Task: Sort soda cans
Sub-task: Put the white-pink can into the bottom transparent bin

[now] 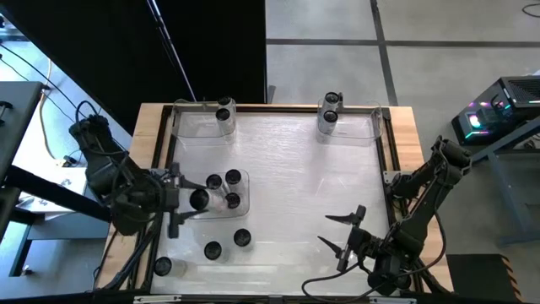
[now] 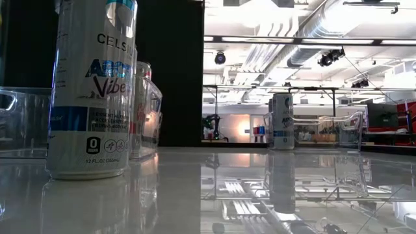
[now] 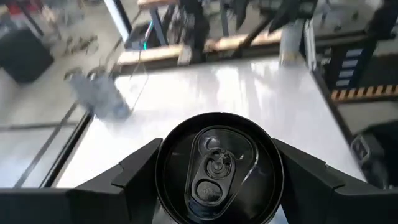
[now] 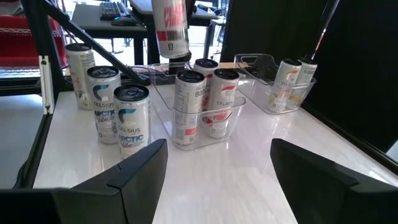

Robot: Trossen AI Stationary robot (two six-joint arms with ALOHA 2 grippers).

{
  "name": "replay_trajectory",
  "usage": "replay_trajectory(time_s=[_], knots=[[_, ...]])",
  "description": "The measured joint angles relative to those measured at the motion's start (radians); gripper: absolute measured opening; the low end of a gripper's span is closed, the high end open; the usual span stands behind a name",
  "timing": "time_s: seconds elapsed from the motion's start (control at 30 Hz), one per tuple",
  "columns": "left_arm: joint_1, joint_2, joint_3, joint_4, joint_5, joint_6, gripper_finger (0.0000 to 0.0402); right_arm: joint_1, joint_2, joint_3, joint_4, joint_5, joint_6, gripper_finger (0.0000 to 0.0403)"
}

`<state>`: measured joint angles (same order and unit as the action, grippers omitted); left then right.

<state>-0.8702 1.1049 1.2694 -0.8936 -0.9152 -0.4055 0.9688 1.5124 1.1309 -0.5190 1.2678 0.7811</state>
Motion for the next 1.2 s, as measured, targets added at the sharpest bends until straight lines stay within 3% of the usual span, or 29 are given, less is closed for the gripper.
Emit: replay_trajectory(time_s=[0.17, 0.47, 0.9, 1.2], knots=[[-0.007, -0.002, -0.045, -0.184, 0.007, -0.201, 0.0243, 0.0, 0.0, 0.0, 0.0, 0.0, 0.001, 0.0281], [-0.007, -0.016, -0.259, -0.128, 0.023, -0.395, 0.0243, 0.0, 0.0, 0.0, 0.0, 0.0, -0.001, 0.0281], [0.046, -0.046, -0.491, 0.128, 0.017, -0.412, 0.0249, 0.0, 0.0, 0.0, -0.002, 0.016, -0.003, 0.0281], [0.114, -0.045, -0.521, 0.206, 0.045, -0.376, 0.0251, 0.0, 0.0, 0.0, -0.001, 0.016, -0.003, 0.0281]])
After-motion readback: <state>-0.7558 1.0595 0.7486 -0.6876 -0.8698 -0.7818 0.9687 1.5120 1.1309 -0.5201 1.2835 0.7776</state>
